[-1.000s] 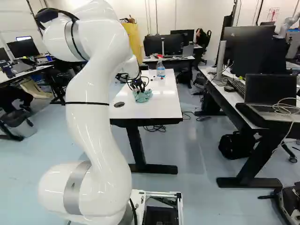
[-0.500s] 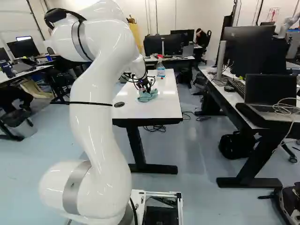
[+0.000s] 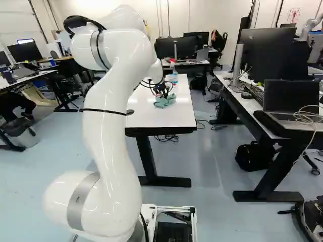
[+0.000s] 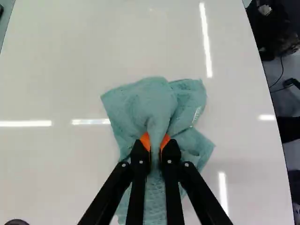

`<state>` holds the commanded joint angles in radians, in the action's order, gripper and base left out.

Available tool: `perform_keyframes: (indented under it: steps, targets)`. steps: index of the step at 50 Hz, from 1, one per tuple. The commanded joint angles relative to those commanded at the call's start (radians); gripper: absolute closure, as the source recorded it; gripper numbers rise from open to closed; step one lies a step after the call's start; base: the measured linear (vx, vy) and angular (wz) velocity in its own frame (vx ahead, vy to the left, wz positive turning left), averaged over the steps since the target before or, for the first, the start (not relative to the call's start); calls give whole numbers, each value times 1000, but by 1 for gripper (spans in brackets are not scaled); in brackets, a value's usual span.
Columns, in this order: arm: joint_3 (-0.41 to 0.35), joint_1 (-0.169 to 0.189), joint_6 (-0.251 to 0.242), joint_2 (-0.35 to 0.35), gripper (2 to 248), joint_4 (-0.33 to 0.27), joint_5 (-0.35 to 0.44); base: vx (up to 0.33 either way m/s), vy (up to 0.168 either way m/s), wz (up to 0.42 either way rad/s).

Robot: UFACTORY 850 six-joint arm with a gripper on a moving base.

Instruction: Clean the table with the green towel

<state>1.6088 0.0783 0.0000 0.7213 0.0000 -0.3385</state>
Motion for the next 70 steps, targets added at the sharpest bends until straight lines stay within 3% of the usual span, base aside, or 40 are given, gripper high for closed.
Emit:
perform_keyframes:
  steps: [45,58,70]
  targets:
    - [257,-62,0,174,207,0,0,0,0,0]
    - [261,-91,0,177,207,0,0,0,0,0]
    - [217,-115,0,147,207,0,0,0,0,0]
